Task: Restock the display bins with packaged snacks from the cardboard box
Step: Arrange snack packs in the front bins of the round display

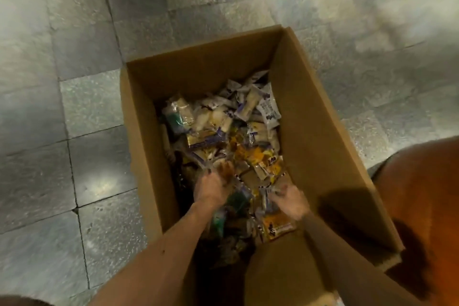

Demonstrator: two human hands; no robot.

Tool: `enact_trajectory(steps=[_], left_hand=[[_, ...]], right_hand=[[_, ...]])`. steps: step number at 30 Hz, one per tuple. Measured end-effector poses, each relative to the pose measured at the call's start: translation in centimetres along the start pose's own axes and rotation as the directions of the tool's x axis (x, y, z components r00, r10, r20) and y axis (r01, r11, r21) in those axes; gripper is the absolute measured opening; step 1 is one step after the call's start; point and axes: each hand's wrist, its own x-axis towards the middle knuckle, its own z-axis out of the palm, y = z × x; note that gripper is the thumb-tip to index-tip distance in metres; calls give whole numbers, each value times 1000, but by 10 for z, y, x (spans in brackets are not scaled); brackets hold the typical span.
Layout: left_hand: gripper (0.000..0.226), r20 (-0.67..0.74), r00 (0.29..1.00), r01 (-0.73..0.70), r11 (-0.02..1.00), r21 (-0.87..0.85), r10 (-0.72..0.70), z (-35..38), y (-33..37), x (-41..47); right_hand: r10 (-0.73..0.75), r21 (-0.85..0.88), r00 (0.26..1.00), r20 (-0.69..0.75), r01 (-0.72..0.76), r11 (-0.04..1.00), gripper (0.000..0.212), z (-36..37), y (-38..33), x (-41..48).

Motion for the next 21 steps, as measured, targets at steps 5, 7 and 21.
enact_trajectory(steps=[5,7,21], left_hand=[[80,-152,988,29,996,89,-15,13,0,56],[81,-167,986,25,992,124,-4,25,-2,72],[84,44,995,104,927,-359,-94,53,30,129]], right_hand=[[-3,185,998,-57,13,983,78,5,-24,85],[27,230,993,-111,-1,973,83,10,-29,108],[182,252,983,-8,-175,952,91,4,-13,159]])
